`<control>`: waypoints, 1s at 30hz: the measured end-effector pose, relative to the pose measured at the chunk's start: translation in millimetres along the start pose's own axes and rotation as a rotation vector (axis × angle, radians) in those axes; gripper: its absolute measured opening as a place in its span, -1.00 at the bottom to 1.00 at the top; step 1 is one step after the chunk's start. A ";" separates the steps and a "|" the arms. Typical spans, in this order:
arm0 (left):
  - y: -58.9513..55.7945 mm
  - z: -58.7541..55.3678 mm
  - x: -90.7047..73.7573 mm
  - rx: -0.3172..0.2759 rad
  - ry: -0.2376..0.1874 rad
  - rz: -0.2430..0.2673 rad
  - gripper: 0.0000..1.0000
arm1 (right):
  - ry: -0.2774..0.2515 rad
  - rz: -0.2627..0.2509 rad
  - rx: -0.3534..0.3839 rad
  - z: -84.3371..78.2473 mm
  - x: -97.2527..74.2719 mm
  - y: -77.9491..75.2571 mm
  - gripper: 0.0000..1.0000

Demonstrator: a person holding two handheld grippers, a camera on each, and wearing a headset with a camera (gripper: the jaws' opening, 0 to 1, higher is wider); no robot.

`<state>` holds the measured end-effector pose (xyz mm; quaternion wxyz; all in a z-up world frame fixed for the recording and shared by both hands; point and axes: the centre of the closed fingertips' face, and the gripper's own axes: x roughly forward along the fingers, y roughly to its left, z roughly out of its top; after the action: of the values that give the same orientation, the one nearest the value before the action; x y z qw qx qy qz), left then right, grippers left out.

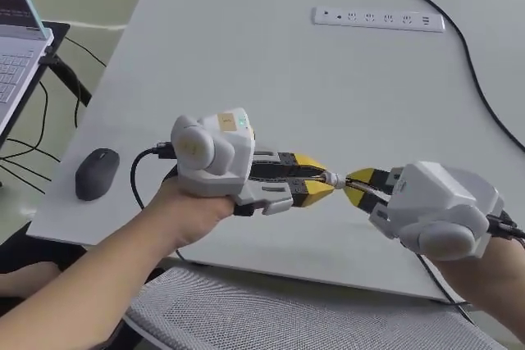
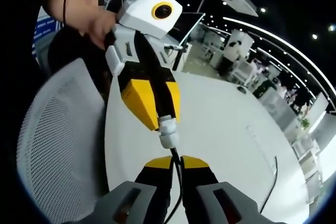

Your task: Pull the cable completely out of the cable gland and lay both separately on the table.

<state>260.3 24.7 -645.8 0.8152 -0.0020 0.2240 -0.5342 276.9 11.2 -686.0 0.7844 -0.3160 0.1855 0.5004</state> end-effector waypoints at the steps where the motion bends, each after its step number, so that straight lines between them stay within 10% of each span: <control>1: -0.4 1.2 -0.2 0.001 -0.003 -0.001 -0.70 | 0.000 -0.002 0.008 -1.1 -1.1 -1.6 -1.00; 30: 13.6 1.6 -2.6 -0.011 -0.024 0.025 -0.69 | 0.131 -0.012 0.253 -61.7 -11.7 -9.3 -1.00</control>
<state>271.9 32.4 -646.8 0.8243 -0.0101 0.2172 -0.5227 281.9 -41.5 -721.2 0.8071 -0.2477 0.2960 0.4469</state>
